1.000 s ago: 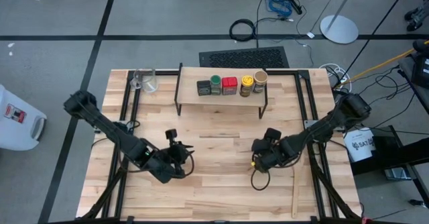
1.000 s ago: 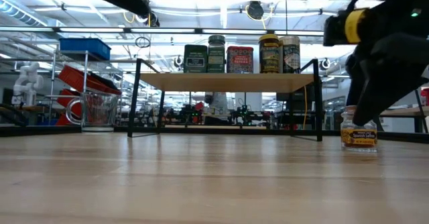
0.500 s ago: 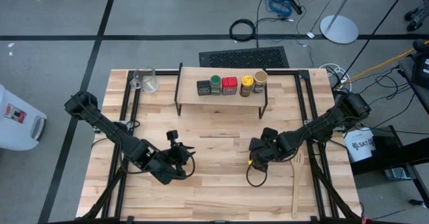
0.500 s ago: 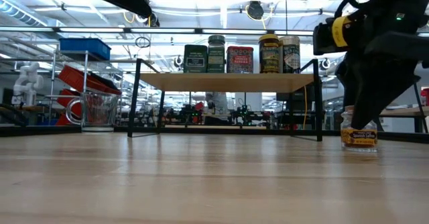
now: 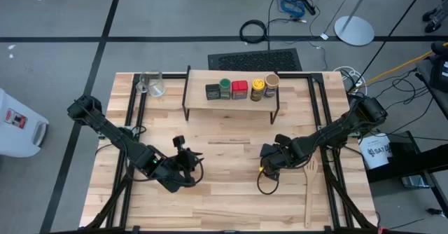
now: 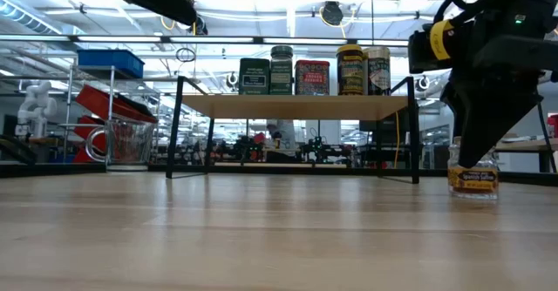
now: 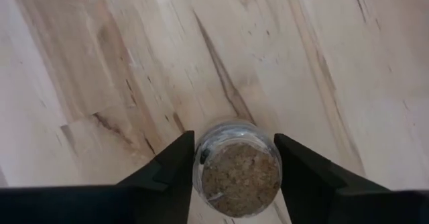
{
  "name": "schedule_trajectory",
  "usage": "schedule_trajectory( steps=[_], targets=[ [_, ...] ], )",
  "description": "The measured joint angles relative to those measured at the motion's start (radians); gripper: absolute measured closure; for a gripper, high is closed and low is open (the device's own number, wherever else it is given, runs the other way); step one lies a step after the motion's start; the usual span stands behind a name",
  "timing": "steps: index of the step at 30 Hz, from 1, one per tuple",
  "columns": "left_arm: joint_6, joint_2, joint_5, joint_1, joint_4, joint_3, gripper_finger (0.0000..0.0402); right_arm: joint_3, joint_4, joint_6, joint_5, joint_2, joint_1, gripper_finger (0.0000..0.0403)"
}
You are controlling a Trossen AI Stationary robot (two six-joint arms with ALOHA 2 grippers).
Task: Shelf spices
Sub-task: Put the brown seasoning bottle on the shelf
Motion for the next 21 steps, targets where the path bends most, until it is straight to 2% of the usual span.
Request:
schedule_trajectory(
  steps=[3,6,10,16,21],
  targets=[
    [-0.029,0.008,-0.001,0.014,0.012,0.0,0.032,0.0,0.018,-0.005,-0.007,0.0,0.0,0.0236],
    [0.033,0.028,-0.003,0.015,0.067,0.0,0.0307,0.0,0.067,-0.031,-0.009,0.001,-0.005,0.0225],
    [0.144,0.041,-0.002,0.018,0.223,0.0,0.025,0.021,0.109,-0.09,-0.029,0.001,-0.023,0.023],
    [0.264,0.042,-0.001,0.039,0.419,0.0,0.0144,0.157,0.11,-0.207,-0.033,0.001,-0.056,0.0235],
    [0.263,0.042,0.054,0.1,0.48,0.0,0.0106,0.313,0.109,-0.344,-0.032,0.001,-0.078,0.0232]
  ],
)
